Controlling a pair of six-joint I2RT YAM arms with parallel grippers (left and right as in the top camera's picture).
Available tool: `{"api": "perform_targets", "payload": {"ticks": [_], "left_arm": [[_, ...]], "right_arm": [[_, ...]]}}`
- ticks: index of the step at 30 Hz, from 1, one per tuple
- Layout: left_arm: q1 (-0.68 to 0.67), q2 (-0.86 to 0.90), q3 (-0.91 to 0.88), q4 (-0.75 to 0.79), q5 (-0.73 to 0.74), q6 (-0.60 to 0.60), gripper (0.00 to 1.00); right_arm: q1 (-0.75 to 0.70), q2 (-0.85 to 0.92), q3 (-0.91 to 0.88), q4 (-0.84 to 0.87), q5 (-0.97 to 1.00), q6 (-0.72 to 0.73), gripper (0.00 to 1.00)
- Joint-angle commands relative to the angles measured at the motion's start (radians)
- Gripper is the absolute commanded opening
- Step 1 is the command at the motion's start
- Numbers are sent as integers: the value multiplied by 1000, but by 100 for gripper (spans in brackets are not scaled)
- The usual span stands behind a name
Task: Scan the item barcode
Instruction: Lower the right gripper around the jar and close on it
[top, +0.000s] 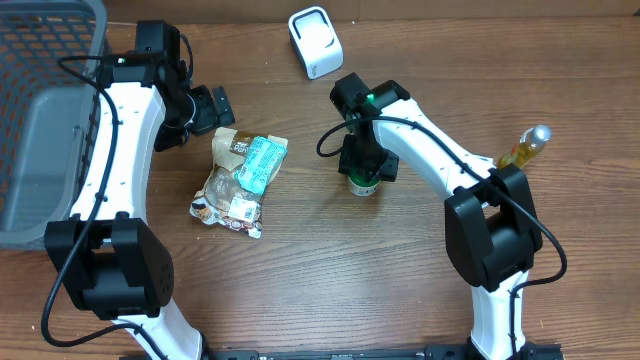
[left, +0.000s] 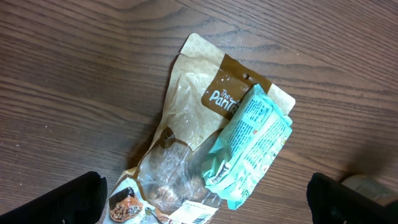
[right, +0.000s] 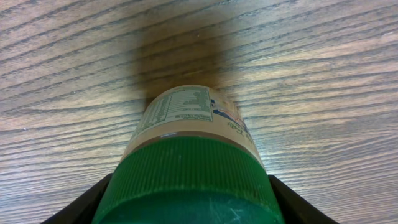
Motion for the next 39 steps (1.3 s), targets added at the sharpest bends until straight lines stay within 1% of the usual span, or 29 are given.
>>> {"api": "perform_targets", "payload": {"ticks": [1, 2, 3, 17, 23, 30, 33, 39], "left_arm": [[-1, 3, -12, 0, -5, 15, 100], [-1, 3, -12, 0, -5, 15, 100], [-1, 3, -12, 0, -5, 15, 100], [-1, 3, -12, 0, -6, 15, 100], [-1, 3, -12, 0, -5, 15, 100], [-1, 3, -12, 0, -5, 15, 100], [-1, 3, -12, 0, -5, 15, 100], [-1, 3, -12, 0, -6, 15, 100]], "right_arm": [[0, 0, -2, 7, 53, -4, 70], [0, 0, -2, 8, 43, -4, 91], [0, 0, -2, 8, 36, -4, 100], [0, 42, -3, 34, 37, 4, 100], [0, 44, -3, 36, 36, 4, 96], [0, 44, -45, 83, 24, 4, 96], [0, 44, -43, 79, 17, 4, 96], [-13, 43, -2, 15, 9, 3, 96]]}}
